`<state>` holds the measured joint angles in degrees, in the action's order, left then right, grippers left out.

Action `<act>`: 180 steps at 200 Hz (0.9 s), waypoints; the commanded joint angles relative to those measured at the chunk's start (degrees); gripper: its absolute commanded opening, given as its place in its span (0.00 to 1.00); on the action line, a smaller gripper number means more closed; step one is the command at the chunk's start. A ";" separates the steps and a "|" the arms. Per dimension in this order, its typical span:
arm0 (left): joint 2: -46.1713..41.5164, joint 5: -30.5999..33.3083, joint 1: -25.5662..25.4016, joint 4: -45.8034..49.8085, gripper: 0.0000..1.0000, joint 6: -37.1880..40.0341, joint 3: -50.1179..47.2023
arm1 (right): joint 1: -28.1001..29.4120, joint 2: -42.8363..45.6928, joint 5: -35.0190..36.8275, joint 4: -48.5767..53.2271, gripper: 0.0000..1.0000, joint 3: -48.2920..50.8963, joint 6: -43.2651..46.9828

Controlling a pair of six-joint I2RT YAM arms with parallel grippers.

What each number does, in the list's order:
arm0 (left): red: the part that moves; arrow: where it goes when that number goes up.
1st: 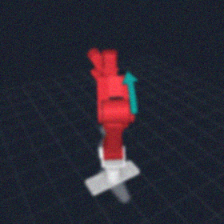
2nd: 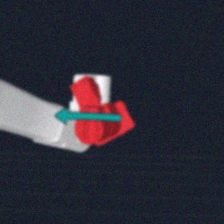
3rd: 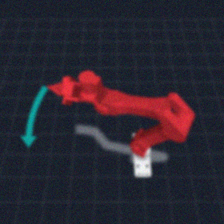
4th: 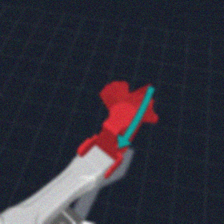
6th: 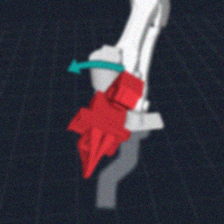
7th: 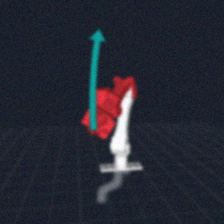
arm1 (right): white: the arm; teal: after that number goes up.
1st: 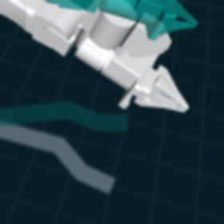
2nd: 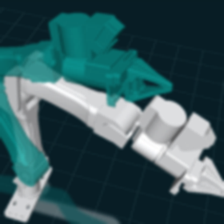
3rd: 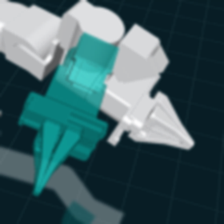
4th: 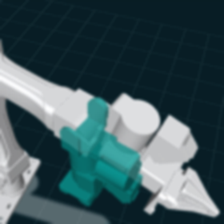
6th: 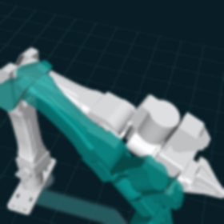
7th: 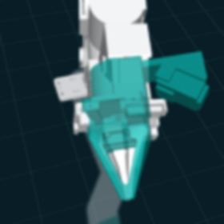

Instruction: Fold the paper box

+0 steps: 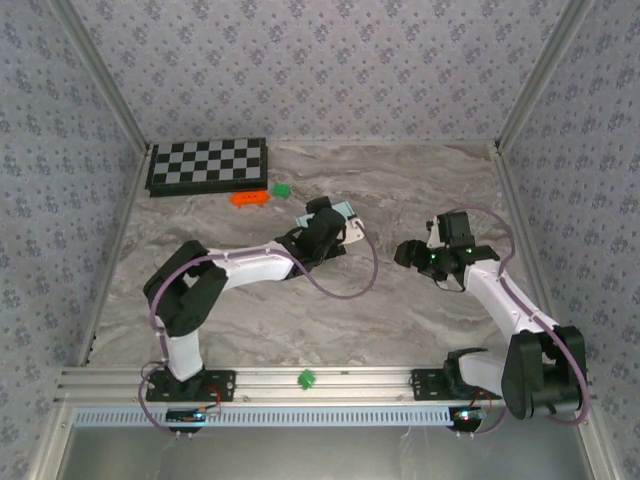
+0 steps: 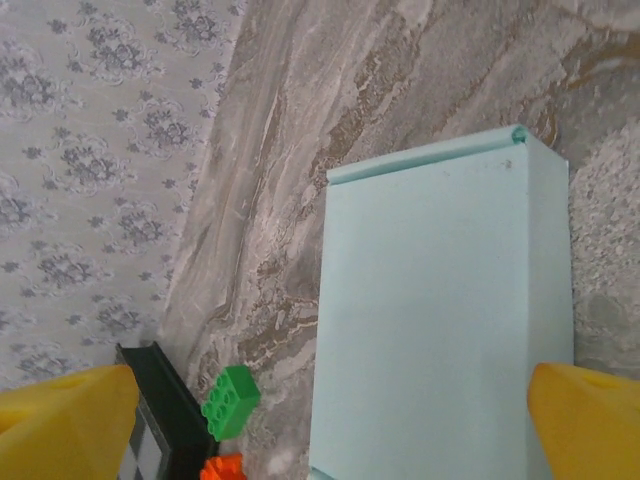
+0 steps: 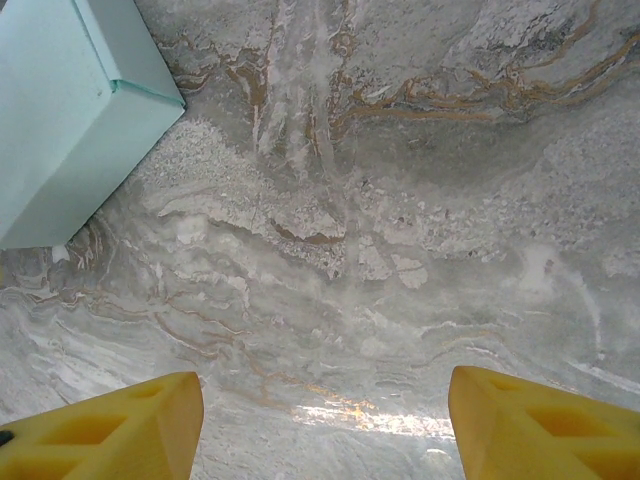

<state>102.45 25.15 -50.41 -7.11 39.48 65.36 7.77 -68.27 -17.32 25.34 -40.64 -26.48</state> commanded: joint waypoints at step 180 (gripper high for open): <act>-35.21 -0.05 33.89 21.41 1.00 -49.87 -20.54 | -8.75 -4.67 18.41 -8.52 0.67 -2.46 10.74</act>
<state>69.36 23.27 -20.12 13.56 -5.82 47.57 0.47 -73.30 -3.92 22.00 -43.55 -19.00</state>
